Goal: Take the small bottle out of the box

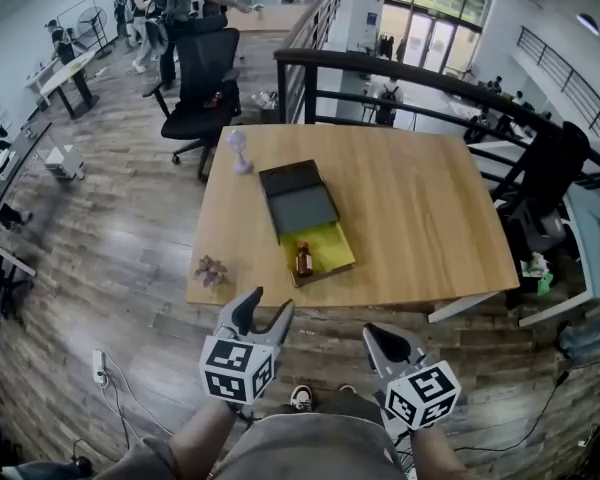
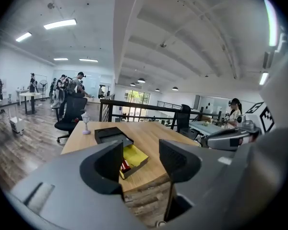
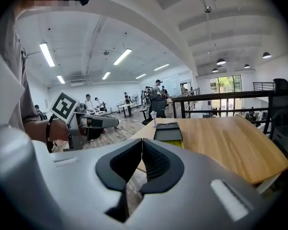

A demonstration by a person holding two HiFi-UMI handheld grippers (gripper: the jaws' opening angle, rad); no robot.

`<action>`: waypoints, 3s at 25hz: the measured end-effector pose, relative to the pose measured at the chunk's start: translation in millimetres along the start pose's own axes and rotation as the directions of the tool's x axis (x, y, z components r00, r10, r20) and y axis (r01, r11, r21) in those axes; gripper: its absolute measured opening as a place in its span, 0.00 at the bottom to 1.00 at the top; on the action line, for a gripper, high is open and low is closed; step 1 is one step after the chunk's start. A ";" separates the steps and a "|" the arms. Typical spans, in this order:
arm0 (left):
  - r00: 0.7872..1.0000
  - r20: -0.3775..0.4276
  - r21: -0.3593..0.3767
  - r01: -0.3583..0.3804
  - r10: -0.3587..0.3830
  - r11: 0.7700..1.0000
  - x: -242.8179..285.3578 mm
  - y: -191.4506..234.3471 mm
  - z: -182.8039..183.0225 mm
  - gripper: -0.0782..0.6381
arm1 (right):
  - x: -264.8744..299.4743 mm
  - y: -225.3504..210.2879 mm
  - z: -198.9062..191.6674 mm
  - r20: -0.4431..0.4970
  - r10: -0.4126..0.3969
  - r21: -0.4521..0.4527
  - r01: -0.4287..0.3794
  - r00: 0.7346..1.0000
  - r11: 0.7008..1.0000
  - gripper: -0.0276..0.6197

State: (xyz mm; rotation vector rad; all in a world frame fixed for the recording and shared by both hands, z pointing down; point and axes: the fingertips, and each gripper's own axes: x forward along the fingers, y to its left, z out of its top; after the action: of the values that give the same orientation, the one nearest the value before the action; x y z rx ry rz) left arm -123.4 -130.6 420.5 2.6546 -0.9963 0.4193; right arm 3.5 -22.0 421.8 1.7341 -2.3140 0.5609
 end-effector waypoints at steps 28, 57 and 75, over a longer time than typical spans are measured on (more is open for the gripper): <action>0.880 -0.412 -0.067 -0.286 0.235 0.956 225.4 69.6 -86.5 0.41 | 201.3 -196.7 11.0 -0.251 0.311 0.016 -0.317 0.917 0.948 0.06; 0.596 -0.786 0.029 -0.226 0.162 0.974 320.7 85.3 -201.7 0.50 | 273.4 -253.1 4.8 -0.365 0.380 0.073 -0.380 0.850 0.922 0.06; 0.604 -0.783 0.114 -0.091 0.146 0.989 314.3 80.8 -194.9 0.43 | 273.3 -238.9 13.1 -0.357 0.384 0.068 -0.386 0.851 0.920 0.06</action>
State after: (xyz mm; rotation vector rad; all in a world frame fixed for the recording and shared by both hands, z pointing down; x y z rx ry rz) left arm 15.5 -306.6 725.4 2.0262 -0.8342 1.5171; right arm 151.7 -325.3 555.8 1.0383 -2.3777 0.8598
